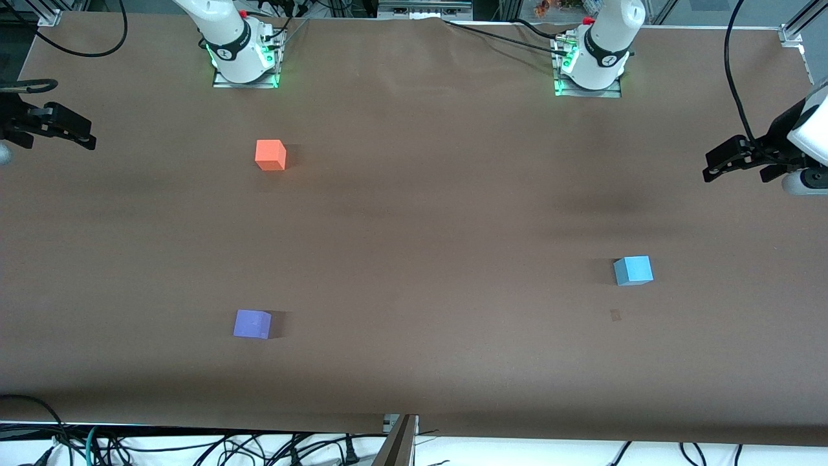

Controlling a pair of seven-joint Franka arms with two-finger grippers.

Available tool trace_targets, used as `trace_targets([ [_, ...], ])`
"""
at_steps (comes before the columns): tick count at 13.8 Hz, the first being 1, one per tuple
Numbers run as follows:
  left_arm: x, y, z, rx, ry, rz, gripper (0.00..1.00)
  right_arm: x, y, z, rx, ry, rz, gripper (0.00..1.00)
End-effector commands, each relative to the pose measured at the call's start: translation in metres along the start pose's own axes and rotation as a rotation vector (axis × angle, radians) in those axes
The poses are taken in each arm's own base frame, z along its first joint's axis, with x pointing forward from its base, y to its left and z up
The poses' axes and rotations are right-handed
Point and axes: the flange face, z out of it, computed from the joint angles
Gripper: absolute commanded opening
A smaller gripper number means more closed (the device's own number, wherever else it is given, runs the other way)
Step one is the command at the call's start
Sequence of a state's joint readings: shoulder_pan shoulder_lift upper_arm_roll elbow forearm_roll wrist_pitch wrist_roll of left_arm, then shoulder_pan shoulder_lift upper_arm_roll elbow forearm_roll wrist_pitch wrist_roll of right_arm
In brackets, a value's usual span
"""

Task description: Place blue block between orange and purple blocks

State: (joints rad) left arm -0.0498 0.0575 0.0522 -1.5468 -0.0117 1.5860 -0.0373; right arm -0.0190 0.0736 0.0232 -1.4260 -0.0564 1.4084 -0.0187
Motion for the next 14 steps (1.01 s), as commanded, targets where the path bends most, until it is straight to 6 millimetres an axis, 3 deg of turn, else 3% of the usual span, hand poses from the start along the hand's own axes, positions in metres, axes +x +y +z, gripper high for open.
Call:
trace_targets([
  [1,0.005,-0.0009,-0.0059,0.005,0.012,0.009,1.0,-0.0018,0.0004,-0.0013,0.002,0.01,-0.016,1.0],
  [14,-0.0001,-0.0032,-0.0068,0.009,-0.017,0.002,1.0,-0.0018,0.0012,-0.0013,0.003,0.01,-0.014,1.0],
])
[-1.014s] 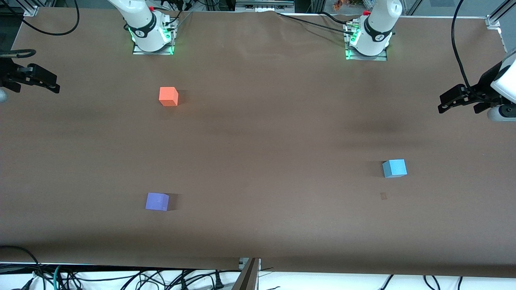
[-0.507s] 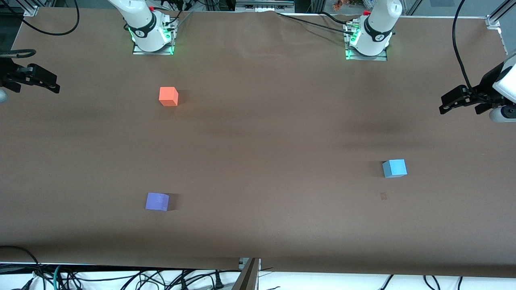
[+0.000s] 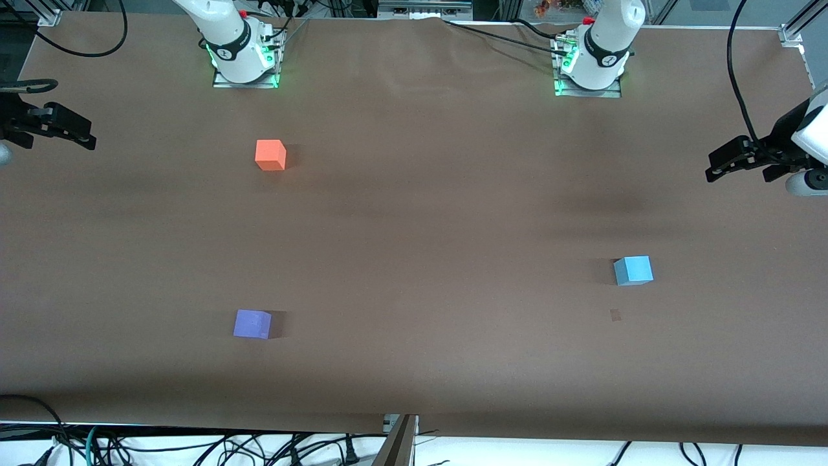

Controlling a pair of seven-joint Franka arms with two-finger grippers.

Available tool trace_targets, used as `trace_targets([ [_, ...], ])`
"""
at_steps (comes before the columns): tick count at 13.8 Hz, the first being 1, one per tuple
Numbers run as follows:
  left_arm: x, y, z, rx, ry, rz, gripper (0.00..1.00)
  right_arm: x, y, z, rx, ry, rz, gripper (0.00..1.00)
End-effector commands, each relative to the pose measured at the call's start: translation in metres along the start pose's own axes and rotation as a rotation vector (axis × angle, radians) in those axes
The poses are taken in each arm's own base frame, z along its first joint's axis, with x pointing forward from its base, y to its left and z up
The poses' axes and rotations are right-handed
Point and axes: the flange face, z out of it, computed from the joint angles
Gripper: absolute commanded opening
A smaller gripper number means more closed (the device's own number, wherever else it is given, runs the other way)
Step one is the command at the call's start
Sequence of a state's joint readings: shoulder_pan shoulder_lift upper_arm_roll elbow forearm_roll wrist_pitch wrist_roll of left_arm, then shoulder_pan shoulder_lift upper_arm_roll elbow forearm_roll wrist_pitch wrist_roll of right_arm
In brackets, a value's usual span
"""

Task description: Place blue block between orange and purple blocks

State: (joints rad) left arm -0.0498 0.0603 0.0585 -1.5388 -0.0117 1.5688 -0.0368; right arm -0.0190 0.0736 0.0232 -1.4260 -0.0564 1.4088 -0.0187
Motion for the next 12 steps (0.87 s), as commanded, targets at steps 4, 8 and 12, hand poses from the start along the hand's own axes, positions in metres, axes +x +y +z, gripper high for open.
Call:
trace_targets([
  [4,0.0006,-0.002,-0.0054,0.028,-0.005,0.008,1.0,0.0004,0.0001,0.0006,0.004,0.011,-0.016,1.0],
  [8,0.0002,-0.002,-0.0052,0.028,-0.009,0.01,1.0,0.001,-0.0024,0.0006,0.004,0.011,-0.021,1.0],
  [12,-0.0003,-0.0004,-0.004,0.028,-0.015,0.014,1.0,0.0015,-0.0022,0.0014,0.002,0.01,-0.021,1.0],
])
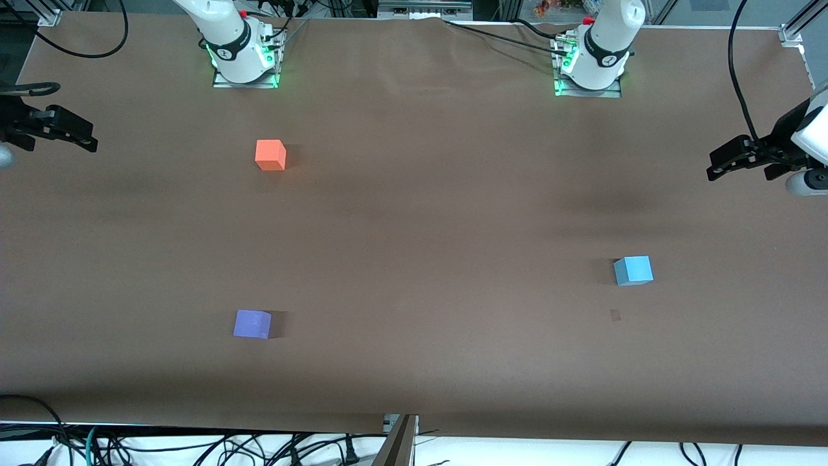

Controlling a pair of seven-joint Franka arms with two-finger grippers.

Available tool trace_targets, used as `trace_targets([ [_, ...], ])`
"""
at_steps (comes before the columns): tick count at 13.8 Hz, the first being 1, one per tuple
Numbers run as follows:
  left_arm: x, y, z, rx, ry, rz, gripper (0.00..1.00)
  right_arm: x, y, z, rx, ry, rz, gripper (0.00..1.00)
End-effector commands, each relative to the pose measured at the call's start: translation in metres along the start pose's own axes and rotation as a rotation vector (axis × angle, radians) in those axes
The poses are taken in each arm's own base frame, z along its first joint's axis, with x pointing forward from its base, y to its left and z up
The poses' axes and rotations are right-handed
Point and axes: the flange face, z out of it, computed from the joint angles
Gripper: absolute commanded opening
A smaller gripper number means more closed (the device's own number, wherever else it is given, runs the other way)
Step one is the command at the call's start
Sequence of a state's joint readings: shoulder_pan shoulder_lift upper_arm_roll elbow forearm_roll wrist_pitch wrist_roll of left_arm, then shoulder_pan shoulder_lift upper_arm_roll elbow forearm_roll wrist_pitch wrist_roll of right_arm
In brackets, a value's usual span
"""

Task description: Place blue block between orange and purple blocks

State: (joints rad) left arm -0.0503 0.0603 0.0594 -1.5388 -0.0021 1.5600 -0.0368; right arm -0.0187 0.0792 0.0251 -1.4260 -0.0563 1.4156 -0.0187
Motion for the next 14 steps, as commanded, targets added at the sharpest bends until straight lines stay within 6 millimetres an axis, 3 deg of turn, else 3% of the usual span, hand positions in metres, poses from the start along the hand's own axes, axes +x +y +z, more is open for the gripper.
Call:
trace_targets([
  [1,0.0005,0.0001,-0.0041,0.019,-0.008,0.013,1.0,-0.0012,-0.001,-0.0016,0.002,0.01,-0.02,1.0],
  [14,0.0014,-0.0016,0.0025,0.019,-0.02,0.013,1.0,-0.0012,0.0007,-0.0008,0.003,0.008,-0.015,1.0],
])
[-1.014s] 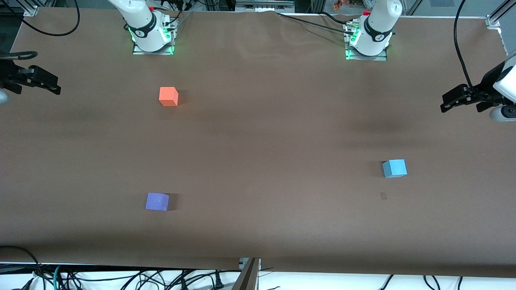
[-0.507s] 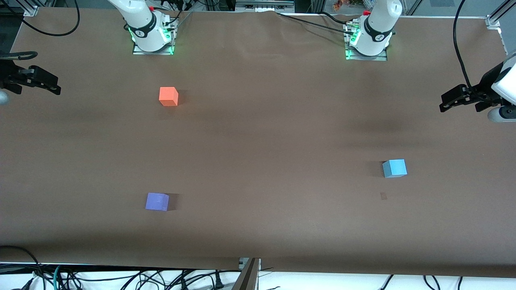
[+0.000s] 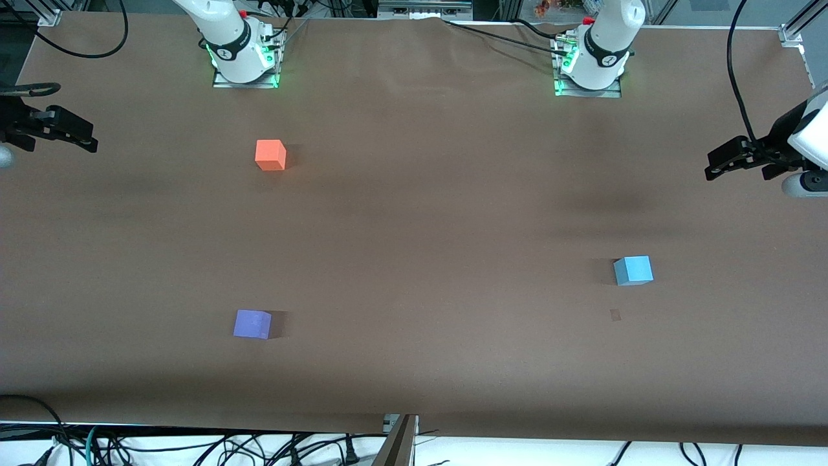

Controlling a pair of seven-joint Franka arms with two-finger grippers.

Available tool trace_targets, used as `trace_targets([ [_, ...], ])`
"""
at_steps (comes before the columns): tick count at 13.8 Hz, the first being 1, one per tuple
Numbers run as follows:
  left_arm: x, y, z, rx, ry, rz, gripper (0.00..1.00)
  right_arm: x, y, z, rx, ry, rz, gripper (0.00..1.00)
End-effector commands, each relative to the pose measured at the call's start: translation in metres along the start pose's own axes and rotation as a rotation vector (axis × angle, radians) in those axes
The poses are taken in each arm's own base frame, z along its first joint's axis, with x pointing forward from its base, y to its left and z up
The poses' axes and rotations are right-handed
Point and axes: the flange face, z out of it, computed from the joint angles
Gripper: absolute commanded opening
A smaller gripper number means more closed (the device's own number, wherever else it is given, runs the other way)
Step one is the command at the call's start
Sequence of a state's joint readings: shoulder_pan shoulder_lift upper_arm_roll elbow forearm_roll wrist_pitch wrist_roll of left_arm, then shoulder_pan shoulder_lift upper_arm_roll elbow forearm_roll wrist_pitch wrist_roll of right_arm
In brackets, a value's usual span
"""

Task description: Place blue block between orange and purple blocks

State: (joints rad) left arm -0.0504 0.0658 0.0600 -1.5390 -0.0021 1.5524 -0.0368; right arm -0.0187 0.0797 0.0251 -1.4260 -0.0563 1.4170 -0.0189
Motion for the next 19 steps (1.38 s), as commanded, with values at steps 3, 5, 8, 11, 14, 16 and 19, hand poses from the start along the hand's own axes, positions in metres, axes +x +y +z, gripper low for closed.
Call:
trace_targets([
  [3,0.006,-0.001,0.01,0.02,-0.026,0.008,1.0,-0.002,0.001,-0.001,0.003,0.007,-0.015,1.0],
  [5,0.005,0.001,0.024,0.021,-0.055,0.009,1.0,-0.002,0.001,-0.002,0.002,0.009,-0.016,1.0],
  [8,0.014,-0.003,0.068,0.009,-0.085,0.0,1.0,-0.002,0.001,-0.001,0.003,0.007,-0.017,1.0],
  [11,0.034,-0.014,0.141,0.012,-0.107,-0.019,1.0,-0.002,0.002,-0.001,0.003,0.007,-0.013,1.0],
  [14,0.063,-0.013,0.224,0.018,-0.093,0.001,1.0,-0.002,0.002,-0.001,0.003,0.007,-0.012,1.0],
  [16,0.081,-0.01,0.276,-0.012,-0.07,-0.015,1.0,-0.002,0.001,-0.001,0.004,0.007,-0.014,1.0],
  [19,0.098,-0.017,0.33,-0.052,-0.024,-0.025,1.0,-0.001,0.001,-0.001,0.004,0.012,-0.014,1.0],
])
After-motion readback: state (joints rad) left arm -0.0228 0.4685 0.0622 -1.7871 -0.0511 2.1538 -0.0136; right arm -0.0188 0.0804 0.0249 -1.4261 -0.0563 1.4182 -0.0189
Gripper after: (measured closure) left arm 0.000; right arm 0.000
